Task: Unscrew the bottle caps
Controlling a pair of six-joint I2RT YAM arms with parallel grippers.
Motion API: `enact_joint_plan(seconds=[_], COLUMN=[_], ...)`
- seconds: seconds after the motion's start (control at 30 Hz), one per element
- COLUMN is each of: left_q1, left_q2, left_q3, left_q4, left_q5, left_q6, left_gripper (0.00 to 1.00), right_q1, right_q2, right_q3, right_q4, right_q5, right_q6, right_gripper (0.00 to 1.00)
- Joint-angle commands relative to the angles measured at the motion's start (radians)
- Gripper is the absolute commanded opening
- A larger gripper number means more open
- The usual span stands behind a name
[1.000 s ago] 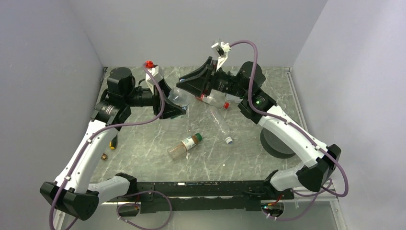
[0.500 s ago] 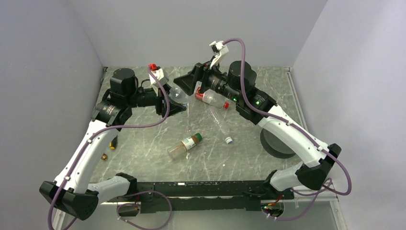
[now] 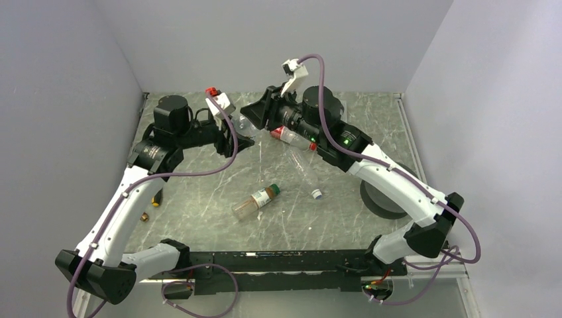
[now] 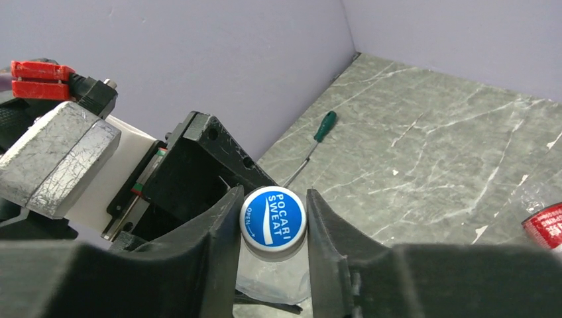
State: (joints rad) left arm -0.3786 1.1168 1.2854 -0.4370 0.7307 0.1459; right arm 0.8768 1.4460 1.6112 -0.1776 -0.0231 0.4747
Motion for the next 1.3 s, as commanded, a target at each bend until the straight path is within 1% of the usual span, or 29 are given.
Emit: enact_joint_plan(seconds=[0.0, 0.17, 0.2, 0.33, 0.47, 0.53, 0.6, 0.7, 0.77, 0.87, 0.9, 0.93, 0.97, 1.0, 1.03, 1.07, 1.1, 1.13, 1.2, 1.27], left_q1=[-0.001, -0.002, -0.002, -0.002, -0.002, -0.002, -0.001, -0.002, -0.001, -0.001, -0.001, -0.001, -0.002, -0.001, -0.002, -0.001, -0.001, -0.002, -0.002, -0.002], left_q2=[-0.022, -0.012, -0.011, -0.014, -0.016, -0.022, -0.027, -0.030, -0.029, -0.035, -0.037, -0.040, -0.042, -0.044, -0.046, -0.047, -0.049, -0.049, -0.049, -0.045], left_q3=[-0.010, 0.000, 0.005, 0.027, 0.048, 0.041, 0.026, 0.025, 0.035, 0.040, 0.040, 0.039, 0.038, 0.037, 0.036, 0.032, 0.029, 0.025, 0.015, 0.004], left_q4=[0.023, 0.029, 0.029, 0.031, -0.023, -0.007, 0.028, 0.053, 0.048, 0.032, 0.018, 0.006, -0.010, -0.022, -0.032, -0.034, -0.034, -0.033, -0.032, -0.024], left_q5=[0.003, 0.044, 0.061, 0.148, 0.382, 0.480, 0.518, 0.548, 0.563, 0.565, 0.557, 0.540, 0.517, 0.488, 0.451, 0.408, 0.345, 0.305, 0.230, 0.151], left_q6=[0.018, -0.008, -0.014, -0.053, -0.021, -0.056, -0.112, -0.139, -0.140, -0.132, -0.122, -0.109, -0.091, -0.073, -0.056, -0.045, -0.042, -0.034, -0.015, -0.011], left_gripper=[0.15, 0.15, 0.15, 0.15, 0.13, 0.14, 0.15, 0.11, 0.09, 0.08, 0.09, 0.08, 0.08, 0.08, 0.07, 0.07, 0.07, 0.06, 0.05, 0.05], right_q1=[0.005, 0.005, 0.005, 0.000, -0.022, -0.029, -0.035, -0.038, -0.038, -0.038, -0.039, -0.039, -0.039, -0.039, -0.039, -0.039, -0.038, -0.038, -0.034, -0.025], right_q2=[0.015, 0.023, 0.024, -0.007, -0.054, -0.069, -0.074, -0.070, -0.073, -0.076, -0.077, -0.078, -0.081, -0.082, -0.082, -0.078, -0.074, -0.069, -0.060, -0.052], right_q3=[0.050, 0.066, 0.068, 0.017, -0.055, -0.086, -0.106, -0.113, -0.121, -0.118, -0.115, -0.110, -0.103, -0.094, -0.080, -0.062, -0.041, -0.022, 0.008, 0.033], right_q4=[0.048, 0.057, 0.057, 0.126, 0.238, 0.284, 0.322, 0.354, 0.364, 0.343, 0.331, 0.314, 0.288, 0.255, 0.221, 0.188, 0.123, 0.092, 0.038, -0.008], right_q5=[0.028, -0.024, -0.041, -0.177, -0.398, -0.481, -0.565, -0.650, -0.671, -0.658, -0.643, -0.620, -0.577, -0.515, -0.438, -0.370, -0.310, -0.258, -0.167, -0.095], right_q6=[0.014, -0.013, -0.021, -0.075, -0.100, -0.094, -0.082, -0.077, -0.080, -0.094, -0.100, -0.107, -0.114, -0.118, -0.119, -0.121, -0.120, -0.114, -0.101, -0.087], right_gripper=[0.29, 0.03, 0.00, 0.00, 0.00, 0.00, 0.00, 0.00, 0.00, 0.00, 0.02, 0.09, 0.26, 0.57, 0.68, 0.81, 0.86, 0.92, 0.99, 1.00])
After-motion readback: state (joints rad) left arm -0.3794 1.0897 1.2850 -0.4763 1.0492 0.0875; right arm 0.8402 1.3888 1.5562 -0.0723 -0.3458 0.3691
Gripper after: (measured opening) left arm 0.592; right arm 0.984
